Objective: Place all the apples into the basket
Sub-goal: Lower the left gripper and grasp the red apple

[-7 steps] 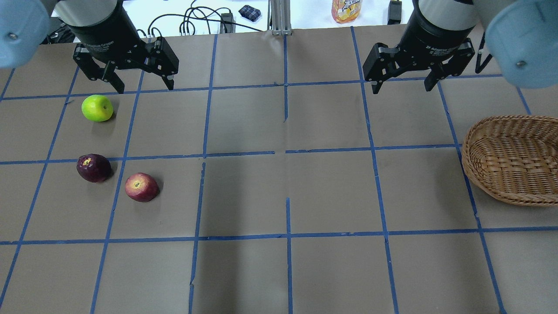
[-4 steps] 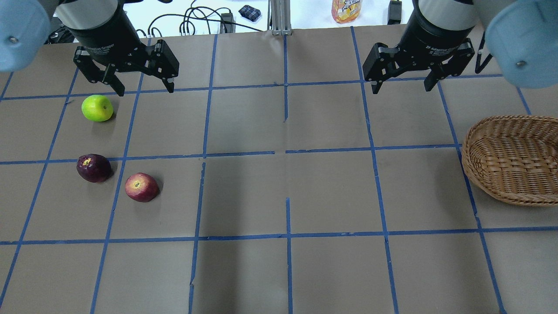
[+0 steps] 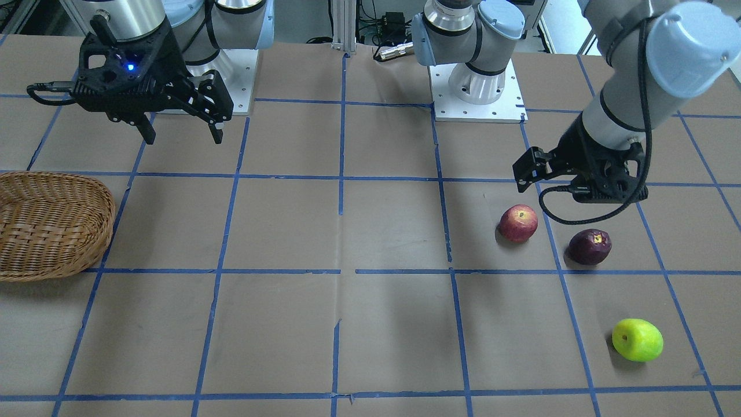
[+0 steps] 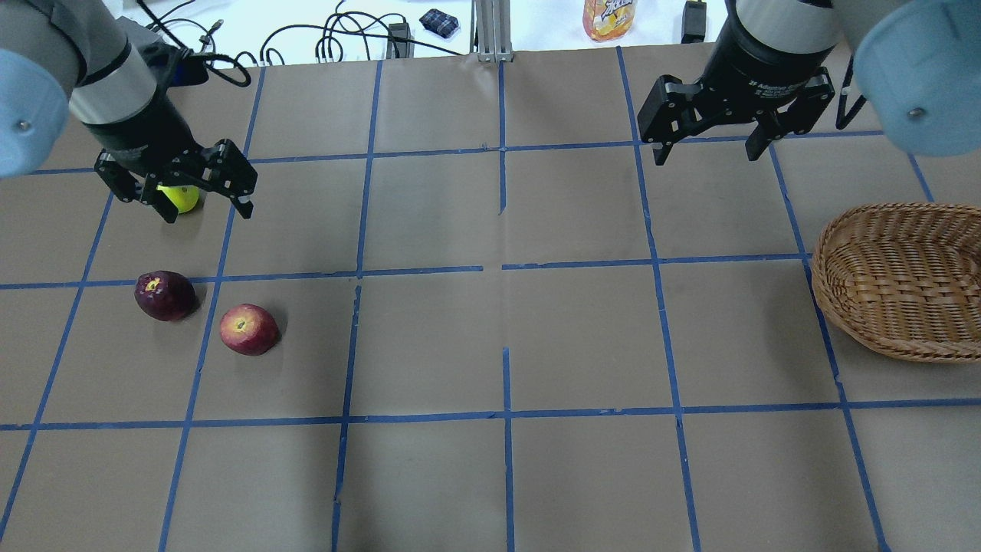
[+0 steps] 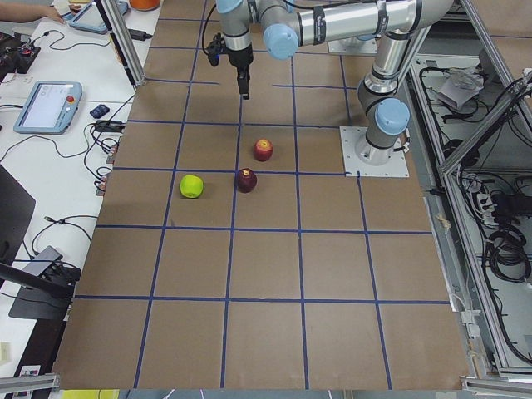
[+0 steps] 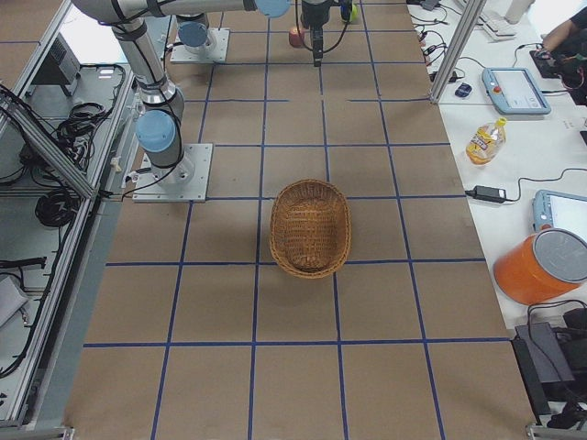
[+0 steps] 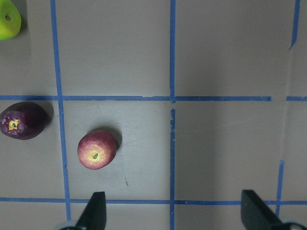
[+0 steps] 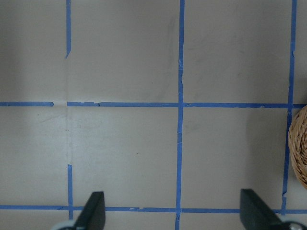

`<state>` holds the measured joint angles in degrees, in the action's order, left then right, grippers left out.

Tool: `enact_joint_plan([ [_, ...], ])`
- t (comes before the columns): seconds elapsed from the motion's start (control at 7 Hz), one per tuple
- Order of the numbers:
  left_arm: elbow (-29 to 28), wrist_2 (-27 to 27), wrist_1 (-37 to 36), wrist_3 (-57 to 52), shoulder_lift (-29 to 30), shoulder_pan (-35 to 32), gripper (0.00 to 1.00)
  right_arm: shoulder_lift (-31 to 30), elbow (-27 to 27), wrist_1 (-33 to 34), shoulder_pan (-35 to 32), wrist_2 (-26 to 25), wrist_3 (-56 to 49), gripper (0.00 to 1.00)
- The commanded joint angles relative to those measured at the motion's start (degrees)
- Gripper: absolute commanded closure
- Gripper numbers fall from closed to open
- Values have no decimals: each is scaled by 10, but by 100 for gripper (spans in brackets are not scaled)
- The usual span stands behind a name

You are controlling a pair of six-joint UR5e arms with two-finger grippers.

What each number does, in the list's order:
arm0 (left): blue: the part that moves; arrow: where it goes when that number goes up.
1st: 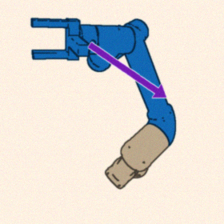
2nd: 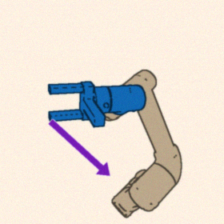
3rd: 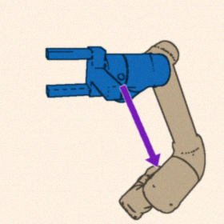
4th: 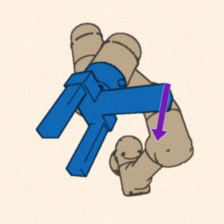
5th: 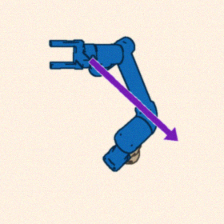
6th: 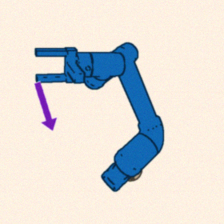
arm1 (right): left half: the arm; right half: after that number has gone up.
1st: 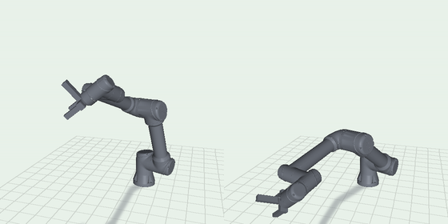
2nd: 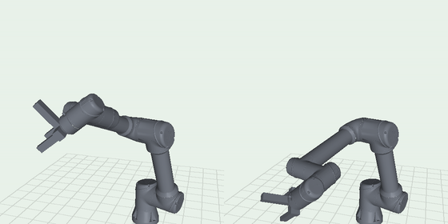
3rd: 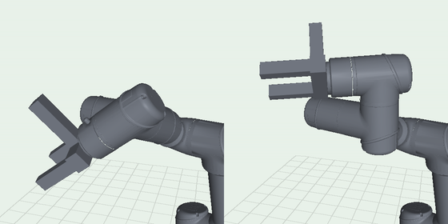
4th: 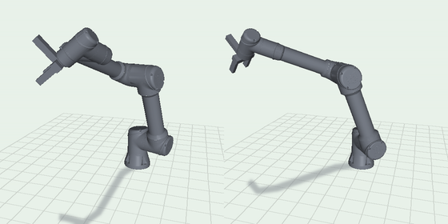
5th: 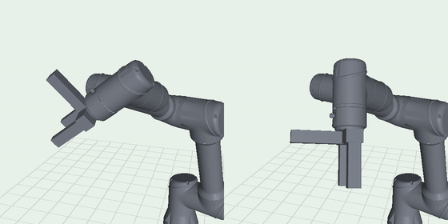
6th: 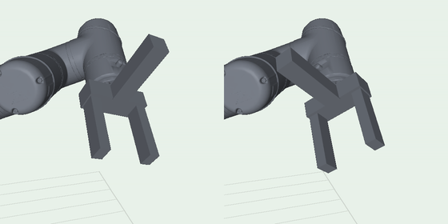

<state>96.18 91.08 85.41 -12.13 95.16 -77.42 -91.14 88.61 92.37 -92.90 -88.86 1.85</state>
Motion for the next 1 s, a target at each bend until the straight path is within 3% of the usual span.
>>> enact_joint_plan([
  [0.0, 138, 2, -151, -73, 16, 60, 0, 0, 1, 0, 0, 0, 0, 0],
  [0.14, 186, 2, -228, -76, 30, 61, 0, 0, 1, -1, 0, 0, 0, 0],
  [0.57, 267, -1, -352, -78, 67, 63, 0, 0, 1, -1, -1, 0, 0, 0],
  [0.86, 273, 2, -365, -79, 79, 65, 0, 0, 1, 0, -1, 0, 0, 0],
])
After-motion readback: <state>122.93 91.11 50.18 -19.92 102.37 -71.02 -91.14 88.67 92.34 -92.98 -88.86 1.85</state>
